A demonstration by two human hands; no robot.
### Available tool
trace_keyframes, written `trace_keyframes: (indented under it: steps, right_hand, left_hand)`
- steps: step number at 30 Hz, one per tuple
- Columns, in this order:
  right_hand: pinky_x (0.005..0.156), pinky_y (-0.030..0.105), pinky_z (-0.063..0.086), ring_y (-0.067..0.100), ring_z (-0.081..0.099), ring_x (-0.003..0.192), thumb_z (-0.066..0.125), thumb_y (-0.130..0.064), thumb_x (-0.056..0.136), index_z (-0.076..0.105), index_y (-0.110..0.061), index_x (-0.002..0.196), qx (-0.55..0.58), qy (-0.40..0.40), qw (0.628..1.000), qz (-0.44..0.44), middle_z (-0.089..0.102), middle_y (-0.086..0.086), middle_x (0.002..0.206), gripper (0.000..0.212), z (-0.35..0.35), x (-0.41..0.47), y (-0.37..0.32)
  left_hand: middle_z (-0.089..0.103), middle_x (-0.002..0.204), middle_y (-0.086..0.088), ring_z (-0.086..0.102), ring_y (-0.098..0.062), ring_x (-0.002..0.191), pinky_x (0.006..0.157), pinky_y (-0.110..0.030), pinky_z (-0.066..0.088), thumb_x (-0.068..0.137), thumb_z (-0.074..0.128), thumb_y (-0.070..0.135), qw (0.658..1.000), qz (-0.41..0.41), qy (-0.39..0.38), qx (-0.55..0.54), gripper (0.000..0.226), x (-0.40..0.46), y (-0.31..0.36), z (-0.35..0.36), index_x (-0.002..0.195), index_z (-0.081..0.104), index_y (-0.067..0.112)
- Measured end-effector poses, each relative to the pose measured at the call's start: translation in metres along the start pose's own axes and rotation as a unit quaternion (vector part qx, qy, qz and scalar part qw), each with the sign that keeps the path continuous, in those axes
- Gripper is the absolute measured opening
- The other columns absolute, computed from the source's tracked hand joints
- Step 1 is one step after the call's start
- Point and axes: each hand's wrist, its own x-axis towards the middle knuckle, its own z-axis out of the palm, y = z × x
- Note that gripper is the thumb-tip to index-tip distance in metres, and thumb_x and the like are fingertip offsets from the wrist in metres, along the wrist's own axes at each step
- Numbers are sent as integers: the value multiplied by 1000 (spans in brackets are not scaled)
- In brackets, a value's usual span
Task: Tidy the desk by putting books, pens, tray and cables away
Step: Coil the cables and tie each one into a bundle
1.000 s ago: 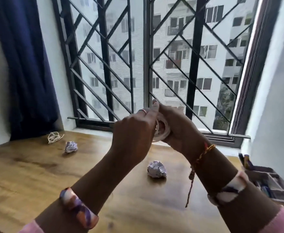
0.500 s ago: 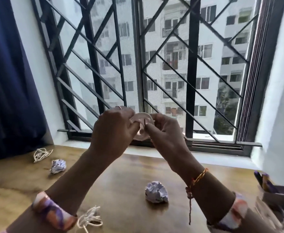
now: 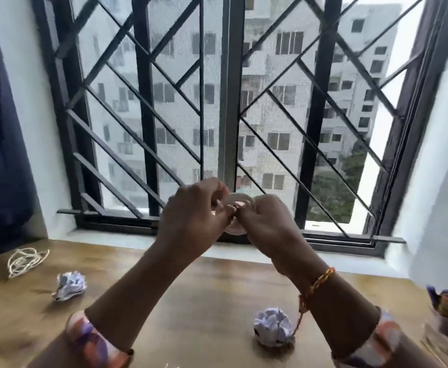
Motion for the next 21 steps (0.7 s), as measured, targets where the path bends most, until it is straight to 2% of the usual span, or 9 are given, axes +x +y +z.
trace_keyframes:
  steps: [3, 5, 8, 10, 13, 15, 17, 21]
  right_hand:
    - [45, 26, 34, 16, 46, 53, 58, -18, 85, 63, 4, 70, 48, -17, 993, 105, 56, 13, 63, 28, 5, -2, -2]
    - [56, 24, 41, 16, 56, 69, 61, -23, 85, 67, -2, 79, 76, -40, 980, 177, 64, 10, 73, 22, 6, -11, -4]
    - [78, 37, 44, 15, 60, 83, 64, -20, 81, 68, -13, 65, 102, -42, 968, 225, 69, 0, 71, 18, 7, -20, -10]
    - [85, 46, 45, 16, 61, 89, 66, -17, 81, 66, -14, 66, 127, -38, 959, 249, 70, -1, 74, 15, 7, -23, -16]
    - [90, 53, 46, 17, 61, 89, 69, -17, 78, 66, -10, 74, 141, -40, 954, 261, 68, 3, 82, 9, 9, -29, -29]
    - [89, 52, 46, 17, 60, 91, 72, -20, 75, 66, -9, 75, 123, -43, 959, 252, 68, 3, 83, 13, 11, -32, -35]
    - [89, 50, 46, 13, 60, 87, 75, -22, 73, 68, -9, 78, 108, -55, 963, 241, 68, 1, 80, 15, 15, -38, -44]
    - [90, 56, 46, 15, 61, 87, 76, -20, 61, 66, -8, 76, 147, -91, 959, 227, 67, 2, 80, 21, 17, -55, -61]
  left_hand:
    - [70, 72, -4, 67, -17, 68, 64, -35, 55, 81, 70, 29, 976, -66, -116, -172, 15, 1, -26, 11, 74, 66, 16]
    - [71, 73, -10, 65, -17, 66, 66, -35, 52, 81, 69, 30, 948, -107, -174, -246, 24, 1, -35, 19, 74, 69, 7]
    - [66, 79, -27, 54, -19, 67, 64, -30, 41, 80, 67, 37, 921, -143, -207, -299, 47, -5, -42, 23, 83, 65, -10]
    - [64, 89, -34, 55, -20, 71, 68, -30, 42, 80, 68, 31, 884, -175, -213, -379, 49, -7, -43, 20, 90, 61, -16]
    - [65, 82, -24, 60, -8, 63, 62, -13, 46, 77, 68, 26, 838, -215, -210, -456, 44, -12, -44, 5, 93, 64, -15]
    - [65, 84, -20, 56, -17, 73, 73, -25, 44, 65, 70, 37, 814, -258, -199, -481, 53, -16, -44, -4, 89, 66, -11]
    - [60, 81, -18, 42, -23, 78, 67, -29, 33, 60, 66, 43, 797, -289, -194, -493, 51, -25, -42, -14, 80, 66, -4]
    - [60, 60, 1, 44, -8, 57, 60, -24, 29, 85, 55, 39, 763, -325, -190, -525, 31, -44, -33, -38, 76, 64, 11]
